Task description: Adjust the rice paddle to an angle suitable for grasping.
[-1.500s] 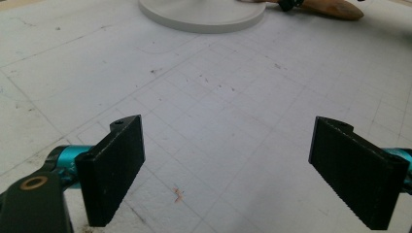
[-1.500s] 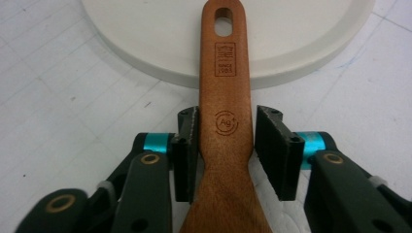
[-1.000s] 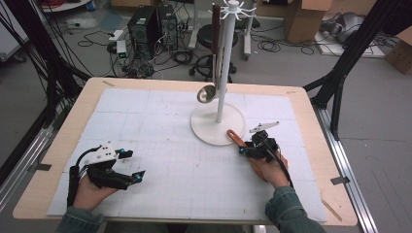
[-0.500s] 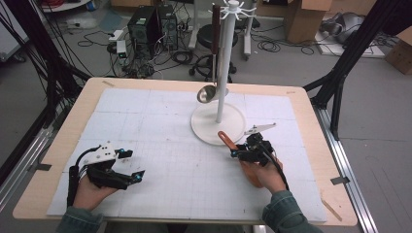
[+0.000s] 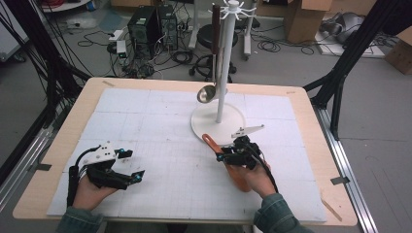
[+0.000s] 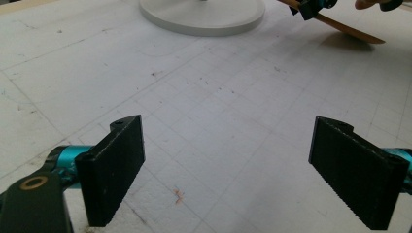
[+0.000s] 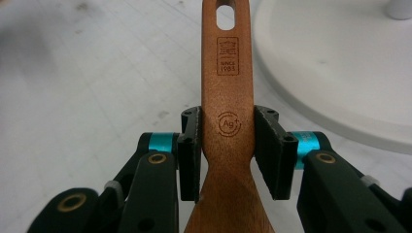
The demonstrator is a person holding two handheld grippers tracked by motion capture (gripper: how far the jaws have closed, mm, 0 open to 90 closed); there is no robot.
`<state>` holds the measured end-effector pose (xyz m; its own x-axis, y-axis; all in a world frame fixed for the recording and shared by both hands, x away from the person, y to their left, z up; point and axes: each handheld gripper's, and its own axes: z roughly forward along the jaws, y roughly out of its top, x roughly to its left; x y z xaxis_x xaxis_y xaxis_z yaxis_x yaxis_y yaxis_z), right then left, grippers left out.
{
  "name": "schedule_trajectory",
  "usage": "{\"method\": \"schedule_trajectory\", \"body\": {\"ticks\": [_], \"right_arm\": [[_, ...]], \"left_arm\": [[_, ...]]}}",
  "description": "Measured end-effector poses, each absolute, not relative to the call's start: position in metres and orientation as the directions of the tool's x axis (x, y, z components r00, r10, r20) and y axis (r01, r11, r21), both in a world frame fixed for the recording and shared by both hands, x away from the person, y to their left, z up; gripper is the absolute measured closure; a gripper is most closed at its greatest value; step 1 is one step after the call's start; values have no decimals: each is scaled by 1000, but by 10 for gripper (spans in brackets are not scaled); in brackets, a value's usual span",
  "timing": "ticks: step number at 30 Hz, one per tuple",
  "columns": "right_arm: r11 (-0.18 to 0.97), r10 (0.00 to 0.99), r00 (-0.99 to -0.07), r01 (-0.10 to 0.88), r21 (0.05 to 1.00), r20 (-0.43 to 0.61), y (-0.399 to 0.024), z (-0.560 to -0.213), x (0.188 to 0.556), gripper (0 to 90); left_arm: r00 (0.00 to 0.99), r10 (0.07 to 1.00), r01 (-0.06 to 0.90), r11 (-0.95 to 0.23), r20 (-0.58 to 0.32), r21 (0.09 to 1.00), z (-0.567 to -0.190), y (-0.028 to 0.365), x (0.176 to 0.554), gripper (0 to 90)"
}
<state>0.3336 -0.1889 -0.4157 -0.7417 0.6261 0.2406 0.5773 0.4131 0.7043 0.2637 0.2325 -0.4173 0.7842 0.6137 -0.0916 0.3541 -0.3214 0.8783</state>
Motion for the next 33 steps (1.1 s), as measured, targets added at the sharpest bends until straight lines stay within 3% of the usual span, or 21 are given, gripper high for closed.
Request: {"method": "schedule_trajectory", "body": {"ticks": [20,33], "right_arm": [[430,550,-790,546,719,271,-163,-416,320,650],[539,500,-834,511,670,234,-131,-423,312,650]], "left_arm": [[789,608,351,-332,-86,875,-418,229,264,138],[793,603,351,-330,-90,876,-417,228,264,139]]}}
